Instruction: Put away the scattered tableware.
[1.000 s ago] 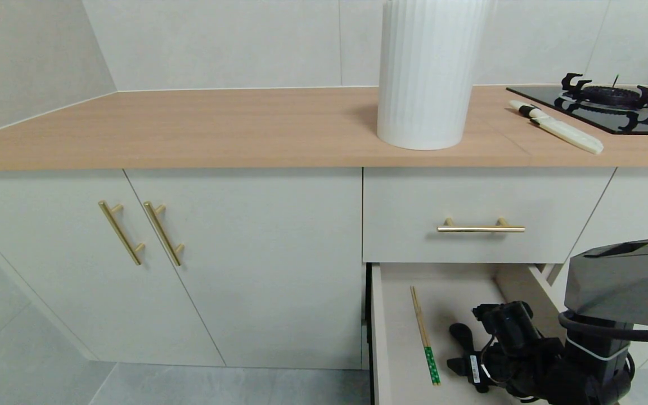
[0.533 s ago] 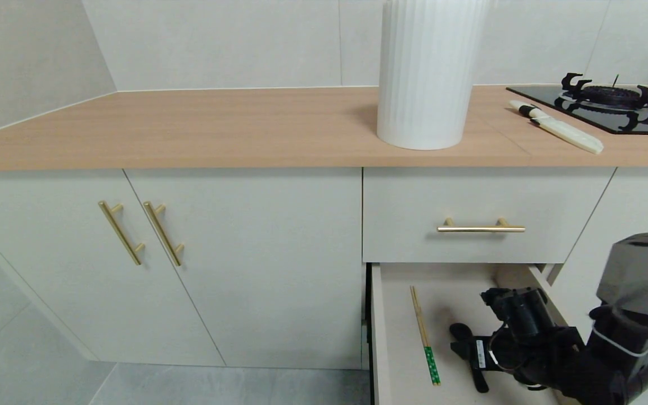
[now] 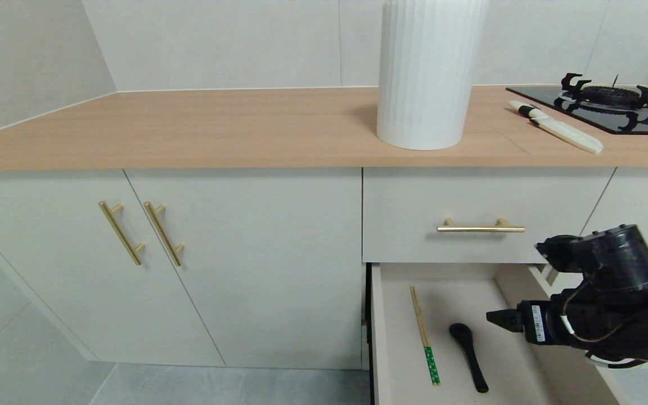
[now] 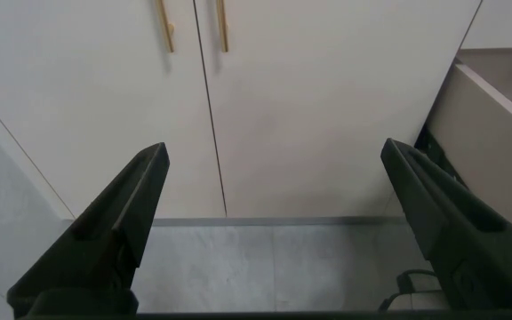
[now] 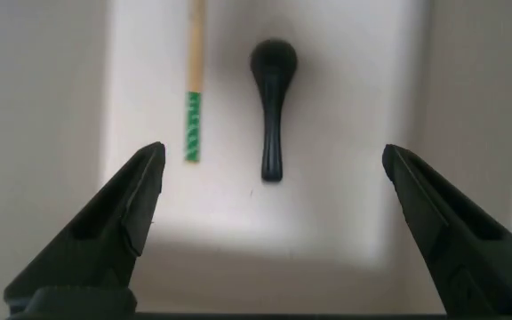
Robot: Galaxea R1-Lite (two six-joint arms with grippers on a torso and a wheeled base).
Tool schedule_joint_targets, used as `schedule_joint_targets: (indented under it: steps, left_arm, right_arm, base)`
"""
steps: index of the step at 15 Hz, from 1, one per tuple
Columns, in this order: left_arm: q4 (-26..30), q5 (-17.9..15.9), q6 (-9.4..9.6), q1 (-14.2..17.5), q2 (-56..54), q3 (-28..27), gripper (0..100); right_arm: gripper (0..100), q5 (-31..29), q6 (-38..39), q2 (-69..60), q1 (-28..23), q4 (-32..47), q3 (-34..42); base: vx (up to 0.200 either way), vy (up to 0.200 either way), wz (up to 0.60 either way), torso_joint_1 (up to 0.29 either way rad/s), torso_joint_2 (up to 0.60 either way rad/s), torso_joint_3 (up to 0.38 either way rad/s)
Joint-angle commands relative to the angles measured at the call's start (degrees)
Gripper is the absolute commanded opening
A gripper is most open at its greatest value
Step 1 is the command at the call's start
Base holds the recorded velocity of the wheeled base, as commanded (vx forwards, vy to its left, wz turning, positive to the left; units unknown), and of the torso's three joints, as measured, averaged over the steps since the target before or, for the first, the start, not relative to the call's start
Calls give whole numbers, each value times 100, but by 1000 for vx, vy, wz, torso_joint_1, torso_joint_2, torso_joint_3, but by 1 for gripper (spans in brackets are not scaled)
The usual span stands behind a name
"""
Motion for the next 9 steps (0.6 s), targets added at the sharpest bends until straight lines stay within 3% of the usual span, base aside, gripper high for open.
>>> schedule_joint_targets:
  steps: [1,2,9]
  left_arm:
    - [-1,8,0,2,0,0,100]
    - [-1,-1,0,2,0,0,100]
    - [-1,-1,0,2,0,0,100]
  right_arm:
    - [100,-33,6,-938,300,266,-259]
    - [100,-59,6,-1026,432,346,-259]
    - [100,11,-3,-1105,467,697,-259]
  base:
    - [0,0,0,0,0,0]
    - [0,0,0,0,0,0]
    - [-200,0,0,0,2,3]
